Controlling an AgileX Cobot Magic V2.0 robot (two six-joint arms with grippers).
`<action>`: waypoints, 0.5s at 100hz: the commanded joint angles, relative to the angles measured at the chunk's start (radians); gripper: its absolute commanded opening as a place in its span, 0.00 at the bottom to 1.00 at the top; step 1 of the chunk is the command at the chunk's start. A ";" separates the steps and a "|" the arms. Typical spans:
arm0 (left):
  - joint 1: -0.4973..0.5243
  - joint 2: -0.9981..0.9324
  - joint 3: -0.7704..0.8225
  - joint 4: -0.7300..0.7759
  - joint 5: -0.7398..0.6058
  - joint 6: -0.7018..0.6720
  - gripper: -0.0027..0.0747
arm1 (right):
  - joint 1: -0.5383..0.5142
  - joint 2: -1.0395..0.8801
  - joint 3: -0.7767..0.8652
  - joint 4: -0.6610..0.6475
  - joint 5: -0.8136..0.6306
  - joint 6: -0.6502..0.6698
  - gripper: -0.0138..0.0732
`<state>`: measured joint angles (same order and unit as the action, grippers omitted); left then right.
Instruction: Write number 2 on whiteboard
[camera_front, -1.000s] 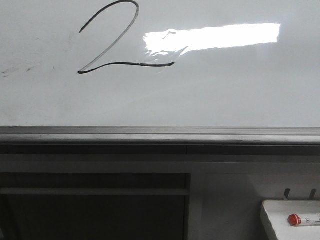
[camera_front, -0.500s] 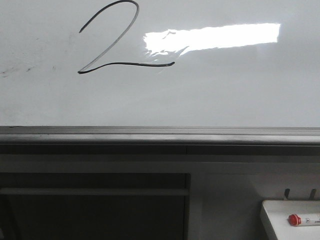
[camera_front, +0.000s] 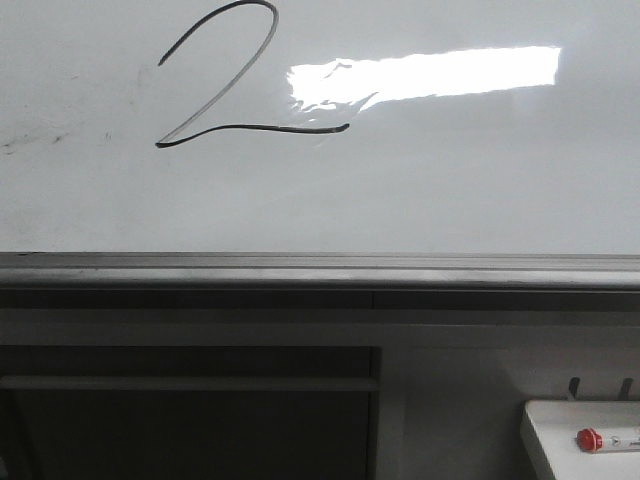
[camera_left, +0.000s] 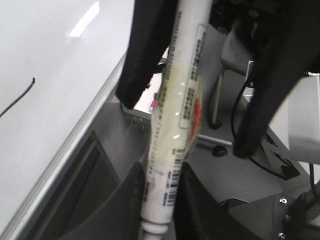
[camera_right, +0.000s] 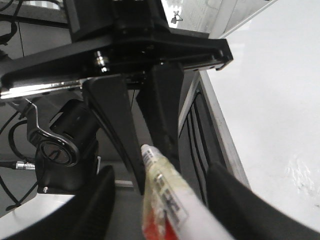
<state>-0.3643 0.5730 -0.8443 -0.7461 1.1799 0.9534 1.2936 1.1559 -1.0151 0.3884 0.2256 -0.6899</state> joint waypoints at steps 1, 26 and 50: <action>-0.002 0.015 -0.027 -0.031 -0.141 -0.037 0.01 | 0.004 -0.037 -0.038 0.002 -0.071 -0.007 0.67; -0.002 0.015 -0.009 -0.027 -0.367 -0.132 0.01 | -0.110 -0.144 -0.040 -0.011 -0.074 -0.007 0.67; -0.002 0.047 0.117 -0.020 -0.713 -0.331 0.01 | -0.370 -0.295 -0.033 -0.007 0.095 -0.007 0.46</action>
<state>-0.3656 0.5891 -0.7441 -0.7351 0.6569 0.7159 1.0096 0.9222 -1.0189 0.3757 0.2994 -0.6922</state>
